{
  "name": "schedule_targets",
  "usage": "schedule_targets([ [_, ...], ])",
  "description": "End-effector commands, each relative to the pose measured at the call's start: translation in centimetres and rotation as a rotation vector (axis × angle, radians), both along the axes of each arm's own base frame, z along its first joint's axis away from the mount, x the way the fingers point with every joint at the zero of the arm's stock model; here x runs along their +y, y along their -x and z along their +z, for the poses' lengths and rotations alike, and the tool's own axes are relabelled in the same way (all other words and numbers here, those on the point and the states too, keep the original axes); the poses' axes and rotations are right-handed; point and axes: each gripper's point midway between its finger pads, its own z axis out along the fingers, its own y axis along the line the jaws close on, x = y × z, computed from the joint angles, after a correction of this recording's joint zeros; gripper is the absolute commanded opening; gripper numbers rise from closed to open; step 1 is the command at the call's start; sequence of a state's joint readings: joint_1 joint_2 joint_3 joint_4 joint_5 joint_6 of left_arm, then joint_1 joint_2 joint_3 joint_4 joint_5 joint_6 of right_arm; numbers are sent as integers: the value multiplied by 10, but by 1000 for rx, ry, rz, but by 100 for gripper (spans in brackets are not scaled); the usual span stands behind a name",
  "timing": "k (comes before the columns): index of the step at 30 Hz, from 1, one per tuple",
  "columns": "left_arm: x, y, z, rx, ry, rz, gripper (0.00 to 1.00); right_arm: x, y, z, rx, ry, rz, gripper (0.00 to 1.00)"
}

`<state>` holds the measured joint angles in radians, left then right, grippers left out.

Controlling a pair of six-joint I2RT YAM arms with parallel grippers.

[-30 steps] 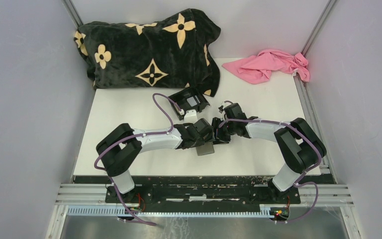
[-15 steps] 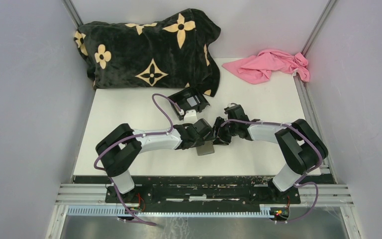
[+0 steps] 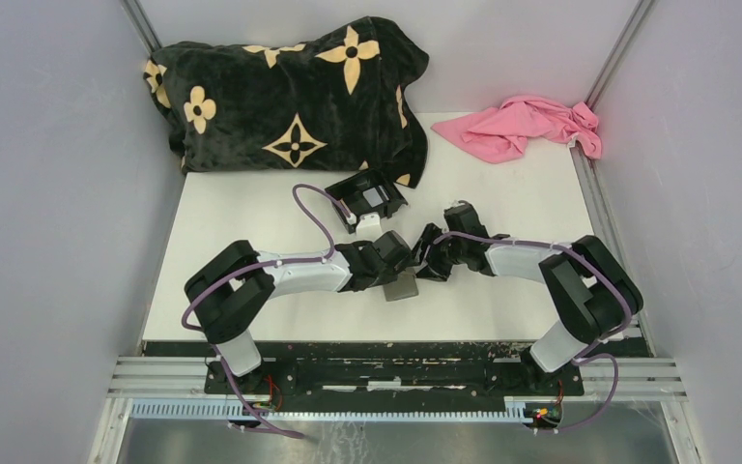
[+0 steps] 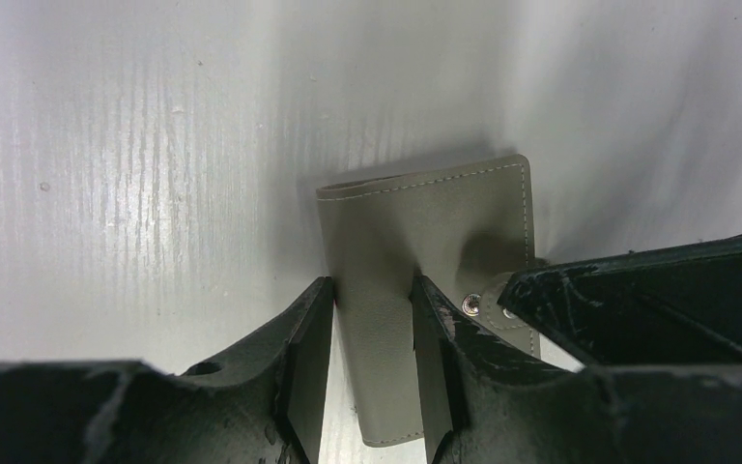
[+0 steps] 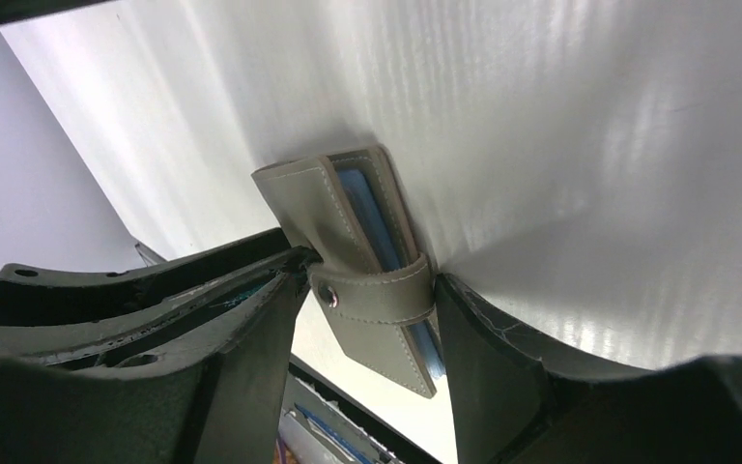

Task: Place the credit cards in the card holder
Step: Close the card holder at the center of the board.

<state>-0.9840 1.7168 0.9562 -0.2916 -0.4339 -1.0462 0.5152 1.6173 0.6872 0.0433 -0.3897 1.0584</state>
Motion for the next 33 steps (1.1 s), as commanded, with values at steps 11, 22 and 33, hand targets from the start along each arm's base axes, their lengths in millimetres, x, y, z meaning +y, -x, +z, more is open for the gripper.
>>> schedule_targets([
  [11, 16, 20, -37, 84, -91, -65, 43, -29, -17, 4, -61, 74, -100, 61],
  [22, 15, 19, -36, 81, -96, -70, 43, -32, -9, -9, -27, 85, -105, 54],
  [33, 13, 18, -37, 83, -94, -70, 43, -18, -2, -19, -29, 133, -32, 50],
])
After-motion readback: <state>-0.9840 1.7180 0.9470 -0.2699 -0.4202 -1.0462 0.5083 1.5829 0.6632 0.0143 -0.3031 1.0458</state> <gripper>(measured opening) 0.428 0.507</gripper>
